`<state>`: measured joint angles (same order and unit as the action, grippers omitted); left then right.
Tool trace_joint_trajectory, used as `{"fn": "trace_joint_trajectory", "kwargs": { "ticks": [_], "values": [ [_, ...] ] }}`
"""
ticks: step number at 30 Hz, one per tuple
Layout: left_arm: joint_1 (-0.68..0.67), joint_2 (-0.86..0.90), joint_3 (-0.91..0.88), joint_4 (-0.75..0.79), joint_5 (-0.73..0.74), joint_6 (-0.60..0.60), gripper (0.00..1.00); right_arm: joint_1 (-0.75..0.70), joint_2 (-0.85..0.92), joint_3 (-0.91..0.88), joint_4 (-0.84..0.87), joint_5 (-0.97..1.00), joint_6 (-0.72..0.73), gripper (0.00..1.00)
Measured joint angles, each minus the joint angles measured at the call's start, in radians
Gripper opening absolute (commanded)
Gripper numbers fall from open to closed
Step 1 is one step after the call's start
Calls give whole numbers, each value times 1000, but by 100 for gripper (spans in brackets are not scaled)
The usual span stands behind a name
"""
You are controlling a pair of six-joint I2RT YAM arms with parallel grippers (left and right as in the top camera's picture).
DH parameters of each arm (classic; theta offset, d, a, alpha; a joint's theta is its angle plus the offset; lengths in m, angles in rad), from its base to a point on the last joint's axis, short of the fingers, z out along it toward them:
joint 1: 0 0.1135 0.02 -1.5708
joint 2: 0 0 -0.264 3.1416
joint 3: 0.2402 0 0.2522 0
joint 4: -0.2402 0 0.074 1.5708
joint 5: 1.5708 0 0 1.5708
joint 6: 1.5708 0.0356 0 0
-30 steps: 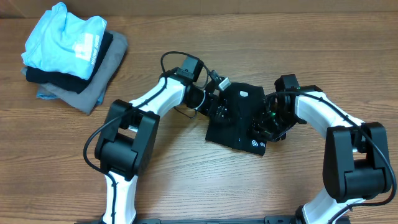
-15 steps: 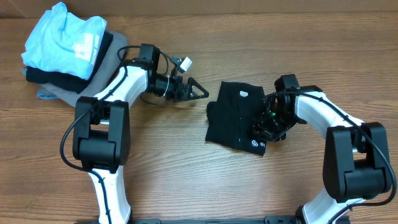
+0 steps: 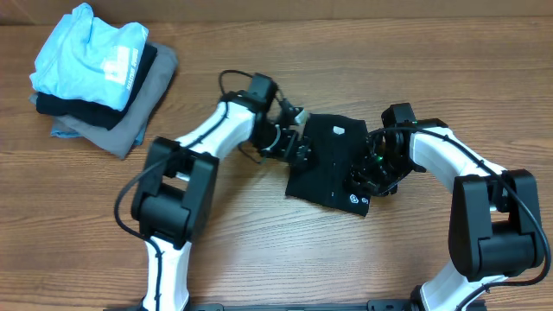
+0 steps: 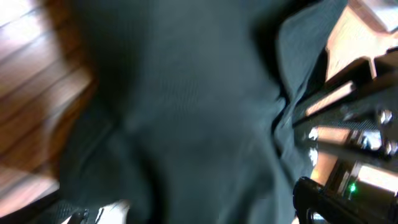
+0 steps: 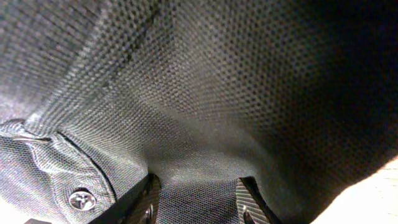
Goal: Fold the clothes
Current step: 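Grasp the folded black shirt's sides with both grippers, then lift the folded black shirt with the left gripper toward the stack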
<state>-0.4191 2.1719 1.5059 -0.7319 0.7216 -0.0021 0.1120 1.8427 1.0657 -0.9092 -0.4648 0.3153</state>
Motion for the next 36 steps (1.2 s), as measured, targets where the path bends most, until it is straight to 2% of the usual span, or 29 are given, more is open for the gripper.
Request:
{"fn": "trace_joint_trajectory", "kwargs": {
  "ticks": [3, 7, 10, 15, 18, 22, 27, 32, 36],
  "values": [
    [-27, 21, 19, 43, 11, -76, 100, 0, 0, 0, 0, 0, 0, 44],
    [-30, 60, 40, 88, 106, -135, 98, 0, 0, 0, 0, 0, 0, 44],
    [-26, 88, 50, 105, 180, -157, 91, 0, 0, 0, 0, 0, -1, 44],
    [-53, 107, 50, 120, 209, -164, 78, 0, 0, 0, 0, 0, -1, 44],
    [-92, 111, 50, 116, 199, -163, 63, 0, 0, -1, 0, 0, -1, 43],
    [-129, 118, 47, 97, 157, -166, 27, 0, 0, -2, -3, 3, 0, 38],
    [-123, 126, 44, 81, 153, -174, 6, -1, 0, -4, -26, 11, 4, 30],
    [-89, 137, 82, -45, 147, -151, 4, -6, -1, -3, -115, 12, 17, 26],
    [-45, 140, 156, -219, 93, -97, 4, -23, -27, 21, -196, 14, 6, 33]
  ]
}}
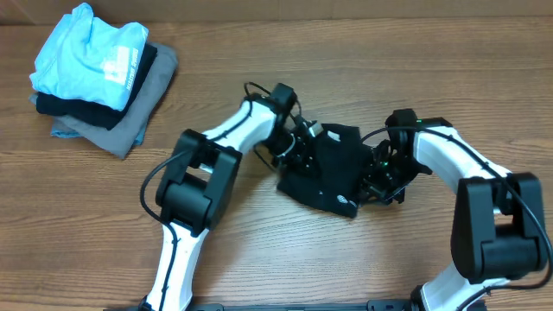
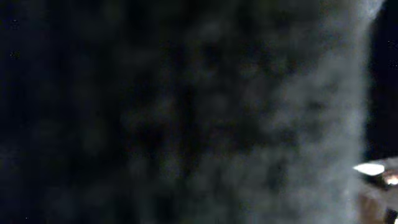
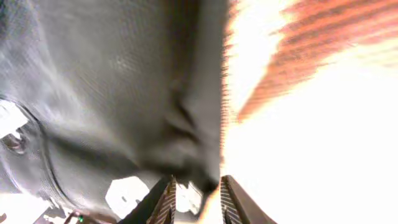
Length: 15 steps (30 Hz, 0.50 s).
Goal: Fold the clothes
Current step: 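Lift the folded black shirt with the left gripper toward the stack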
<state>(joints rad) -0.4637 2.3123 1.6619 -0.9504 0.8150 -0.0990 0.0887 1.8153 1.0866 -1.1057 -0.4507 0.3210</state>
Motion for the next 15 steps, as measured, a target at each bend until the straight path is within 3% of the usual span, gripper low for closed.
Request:
{"fn": "trace_joint_trajectory", "kwargs": {
  "ticks": [7, 15],
  "values": [
    [164, -23, 237, -187, -83, 49, 4, -6, -198, 133, -71, 5, -55, 41],
    [457, -172, 503, -174, -147, -66, 4, -6, -287, 163, -79, 5, -62, 40]
  ]
}}
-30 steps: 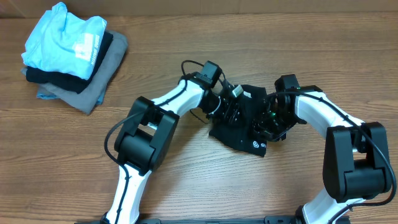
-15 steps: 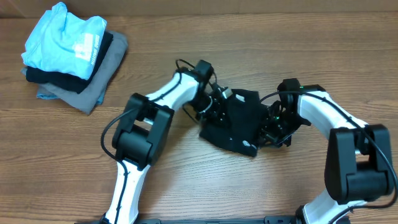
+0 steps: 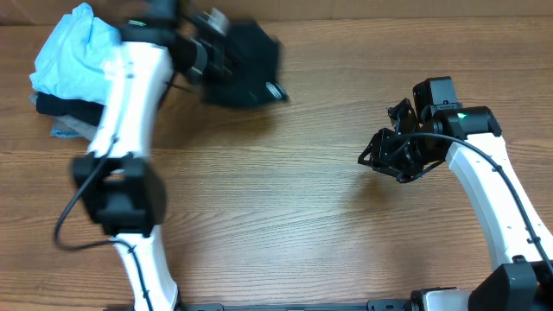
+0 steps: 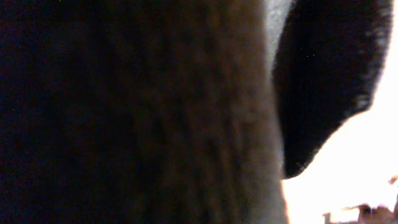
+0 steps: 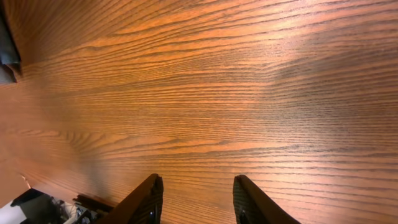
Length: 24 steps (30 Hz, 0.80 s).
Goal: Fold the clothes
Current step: 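Lift the folded black shirt with the left gripper toward the stack, then lower the black shirt onto the shirt stack and open the left gripper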
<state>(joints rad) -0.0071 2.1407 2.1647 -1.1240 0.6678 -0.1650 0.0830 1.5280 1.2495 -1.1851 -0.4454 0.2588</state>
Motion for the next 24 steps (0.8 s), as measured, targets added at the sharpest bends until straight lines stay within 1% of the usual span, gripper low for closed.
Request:
{"fn": "trace_joint_trajectory", "kwargs": {
  "ticks": [3, 7, 12, 17, 19, 24],
  "values": [
    [115, -37, 62, 56, -24, -71, 4, 0, 0, 0, 8, 0, 3, 41],
    [266, -54, 93, 85, -80, -179, 4, 0, 0, 0, 6, 0, 5, 40],
    [389, -42, 93, 114, -160, -284, 4, 0, 0, 0, 6, 0, 26, 40],
    [442, -5, 92, 225, -209, -378, 4, 0, 0, 0, -2, 0, 46, 40],
    [443, 25, 92, 282, -224, -406, 4, 0, 0, 0, -16, 0, 51, 38],
    [438, 107, 92, 345, -243, -466, 4, 0, 0, 0, -41, 0, 56, 36]
  ]
}}
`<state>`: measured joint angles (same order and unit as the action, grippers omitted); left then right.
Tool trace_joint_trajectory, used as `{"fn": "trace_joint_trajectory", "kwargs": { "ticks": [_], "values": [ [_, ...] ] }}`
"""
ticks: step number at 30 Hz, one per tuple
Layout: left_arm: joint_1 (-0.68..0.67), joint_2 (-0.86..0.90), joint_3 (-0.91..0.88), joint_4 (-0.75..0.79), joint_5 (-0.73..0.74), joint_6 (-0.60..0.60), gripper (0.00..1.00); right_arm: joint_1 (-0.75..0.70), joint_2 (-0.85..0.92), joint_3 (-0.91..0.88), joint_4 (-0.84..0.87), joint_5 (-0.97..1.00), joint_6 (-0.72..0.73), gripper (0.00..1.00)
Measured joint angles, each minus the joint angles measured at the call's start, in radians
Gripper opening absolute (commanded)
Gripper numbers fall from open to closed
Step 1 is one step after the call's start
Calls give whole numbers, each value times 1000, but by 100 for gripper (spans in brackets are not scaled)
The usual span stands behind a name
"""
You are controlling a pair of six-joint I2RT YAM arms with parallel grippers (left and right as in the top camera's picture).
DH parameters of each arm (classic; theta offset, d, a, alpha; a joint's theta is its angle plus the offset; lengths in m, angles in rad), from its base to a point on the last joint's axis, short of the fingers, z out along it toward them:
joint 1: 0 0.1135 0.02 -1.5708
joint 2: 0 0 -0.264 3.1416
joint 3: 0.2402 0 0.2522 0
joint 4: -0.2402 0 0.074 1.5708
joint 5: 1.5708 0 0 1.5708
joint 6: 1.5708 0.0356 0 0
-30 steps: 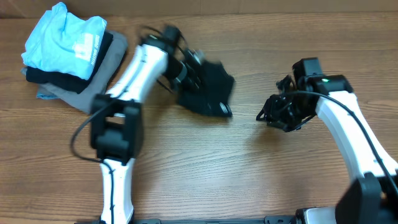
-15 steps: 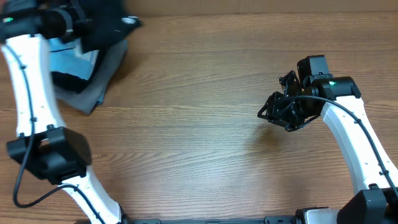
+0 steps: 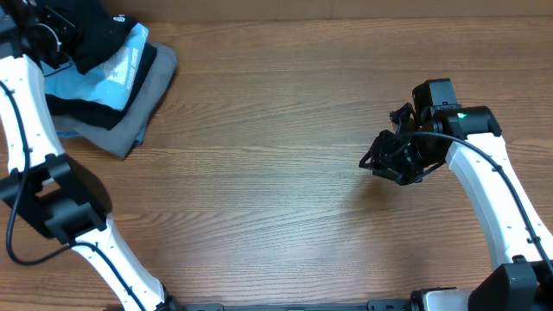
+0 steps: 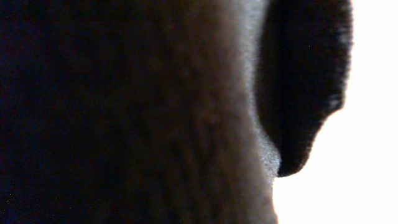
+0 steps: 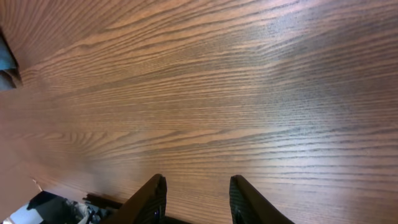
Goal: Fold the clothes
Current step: 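Lower the black shirt onto the shirt stack and open the left gripper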
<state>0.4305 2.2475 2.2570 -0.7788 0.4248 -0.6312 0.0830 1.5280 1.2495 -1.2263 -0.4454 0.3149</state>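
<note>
A folded black shirt (image 3: 97, 33) with a small white logo lies over the top of the clothes stack (image 3: 130, 95) at the table's far left corner. My left gripper (image 3: 67, 31) is at the shirt's left edge, shut on it. Dark cloth (image 4: 124, 112) fills the left wrist view and hides the fingers. The stack shows a light blue shirt (image 3: 121, 65), a black layer and a grey one at the bottom. My right gripper (image 3: 378, 161) hovers over bare wood on the right. It stands open (image 5: 196, 199) with nothing between its fingers.
The wooden table (image 3: 276, 173) spans the whole overhead view. My left arm (image 3: 22, 95) reaches along the left edge up to the stack. My right arm (image 3: 484, 190) comes in from the lower right.
My left gripper has moved the black shirt from above the table near the stack to on top of the stack in the far left corner. The right gripper stays open in the same place.
Both grippers were at the folded black shirt in the table's middle, left at its left edge, right at its right edge. Then the shirt looked more bunched between them. Later the left gripper held it aloft near the stack, the right open apart. Now it is on the stack.
</note>
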Motion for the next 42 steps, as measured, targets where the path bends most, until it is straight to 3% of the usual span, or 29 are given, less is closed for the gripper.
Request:
{"fn": "trace_joint_trajectory", "kwargs": {
  "ticks": [3, 6, 8, 11, 19, 22, 24, 26, 28, 32, 38, 42],
  "values": [
    [-5, 48, 0, 24, -7, -21, 13, 0, 0, 0, -9, 0, 0, 36],
    [-5, 71, -1, 0, -11, -22, 48, 0, 0, 0, -13, 0, 0, 37],
    [-5, 72, -1, -39, -13, -20, 61, 0, 0, 0, -11, 0, 0, 37],
    [-5, 70, 0, -137, -45, 8, 72, 0, 0, 0, -6, 0, 0, 37],
    [4, -15, -1, -325, -161, 116, 80, 0, 0, 0, 8, 0, -1, 38],
    [4, -106, -1, -368, -199, 159, 89, 0, 0, 0, 19, 0, 0, 38],
    [4, -171, -1, -380, -227, 183, 85, 0, 0, 0, 26, 1, 0, 38],
    [3, -221, 1, -358, -258, 198, 50, 0, 0, 0, 31, 0, 0, 38],
    [3, -245, 6, -300, -286, 222, 4, 0, 0, 0, 32, 0, 0, 38],
    [3, -221, 9, -199, -321, 256, 7, 0, 0, 0, 33, 0, 7, 37],
    [2, -32, 10, -192, -331, 299, 36, 0, 0, 0, 13, -19, 31, 35],
    [2, 100, 5, -275, -337, 359, 48, 0, 0, 0, -1, -23, 40, 34]
  ]
}}
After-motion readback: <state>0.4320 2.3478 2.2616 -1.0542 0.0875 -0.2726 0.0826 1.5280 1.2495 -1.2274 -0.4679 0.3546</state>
